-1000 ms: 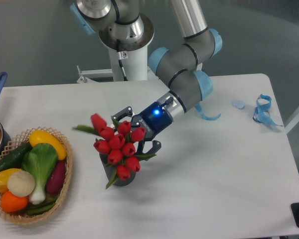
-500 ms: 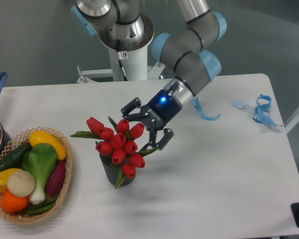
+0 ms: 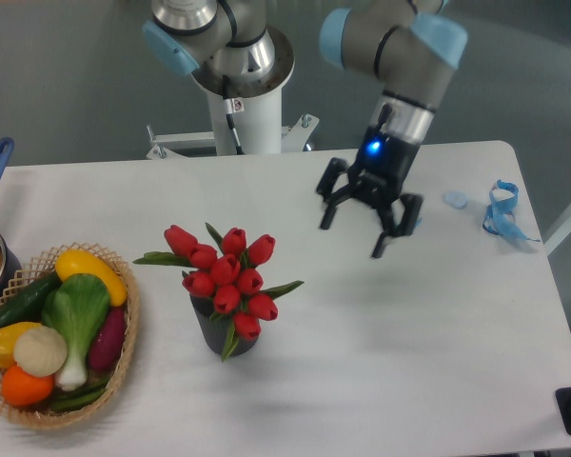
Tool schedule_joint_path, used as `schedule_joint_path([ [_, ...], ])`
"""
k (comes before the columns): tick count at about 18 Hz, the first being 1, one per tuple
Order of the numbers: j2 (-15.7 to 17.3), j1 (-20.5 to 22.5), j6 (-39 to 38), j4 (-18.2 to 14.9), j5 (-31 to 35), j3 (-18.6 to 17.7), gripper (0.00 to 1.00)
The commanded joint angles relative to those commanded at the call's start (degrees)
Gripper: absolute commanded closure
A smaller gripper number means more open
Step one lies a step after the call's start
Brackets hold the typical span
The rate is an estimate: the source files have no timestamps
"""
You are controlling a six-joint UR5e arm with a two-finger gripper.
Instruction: Insert the flowers into the vase
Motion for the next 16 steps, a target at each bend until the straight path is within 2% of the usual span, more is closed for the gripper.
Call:
schedule_joint_path([
  [2, 0.62, 0.27, 0.09, -2.62, 5.37, 2.63, 0.0],
  [4, 1.59, 0.09, 2.09, -9.28, 10.47, 6.41, 0.0],
  [6, 1.5, 0.62, 9.1, -17.72, 13.73, 10.45, 0.0],
  [9, 1.68, 3.77, 15.37, -25.38, 14.8, 13.71, 0.0],
  [11, 2.12, 5.44, 20.89, -29.17, 14.89, 14.43, 0.0],
  [12, 2.81, 7.63, 24.92, -30.66, 14.98, 14.08, 0.0],
  [14, 3.17, 11.68, 32.31, -32.87, 14.89, 13.81, 0.0],
  [16, 3.17, 12.74, 34.98, -34.01, 14.89, 14.34, 0.0],
])
